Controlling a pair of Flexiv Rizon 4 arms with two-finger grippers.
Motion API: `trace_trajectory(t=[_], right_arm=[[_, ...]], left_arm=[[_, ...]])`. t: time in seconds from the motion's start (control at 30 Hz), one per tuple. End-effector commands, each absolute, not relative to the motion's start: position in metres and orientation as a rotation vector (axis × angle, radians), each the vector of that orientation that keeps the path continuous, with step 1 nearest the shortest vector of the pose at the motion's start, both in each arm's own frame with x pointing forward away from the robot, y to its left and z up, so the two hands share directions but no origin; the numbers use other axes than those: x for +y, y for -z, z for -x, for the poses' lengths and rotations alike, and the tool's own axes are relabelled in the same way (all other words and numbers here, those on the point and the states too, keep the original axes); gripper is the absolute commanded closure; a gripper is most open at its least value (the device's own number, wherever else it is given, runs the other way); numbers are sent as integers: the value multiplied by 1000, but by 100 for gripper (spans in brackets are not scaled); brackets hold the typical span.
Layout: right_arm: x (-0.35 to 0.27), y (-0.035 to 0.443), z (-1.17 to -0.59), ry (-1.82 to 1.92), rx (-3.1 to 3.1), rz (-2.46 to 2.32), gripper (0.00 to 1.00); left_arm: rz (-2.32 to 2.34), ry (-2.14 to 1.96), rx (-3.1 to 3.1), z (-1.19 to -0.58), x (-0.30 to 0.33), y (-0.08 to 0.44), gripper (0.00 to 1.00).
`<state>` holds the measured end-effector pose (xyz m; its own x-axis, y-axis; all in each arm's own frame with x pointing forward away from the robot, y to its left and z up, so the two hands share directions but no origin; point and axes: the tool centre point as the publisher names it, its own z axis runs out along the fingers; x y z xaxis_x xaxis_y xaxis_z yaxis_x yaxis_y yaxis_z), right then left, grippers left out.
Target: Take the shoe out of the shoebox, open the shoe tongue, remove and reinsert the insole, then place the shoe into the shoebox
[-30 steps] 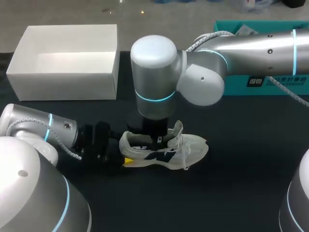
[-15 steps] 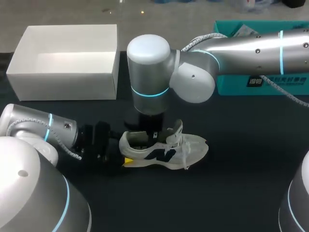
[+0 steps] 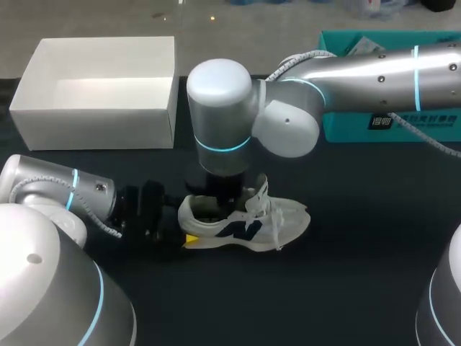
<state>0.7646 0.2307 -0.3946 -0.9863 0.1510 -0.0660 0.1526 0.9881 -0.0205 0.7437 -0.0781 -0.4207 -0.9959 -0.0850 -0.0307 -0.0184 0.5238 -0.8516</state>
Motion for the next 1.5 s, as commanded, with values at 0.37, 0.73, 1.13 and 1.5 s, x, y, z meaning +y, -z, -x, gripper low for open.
trace_trajectory(t=[0.37,0.73,1.13,1.5], right_arm=[[230,435,-752,84,3189,-209,53],[227,456,-732,143,3335,-250,100],[211,400,-745,-141,3272,-413,100],[214,352,-758,-252,3178,-342,100]], left_arm=[[89,1498,2682,-742,-77,421,100],[89,1498,2682,-742,-77,421,100],[89,1498,2682,-742,-77,421,100],[89,1498,2682,-742,-77,421,100]])
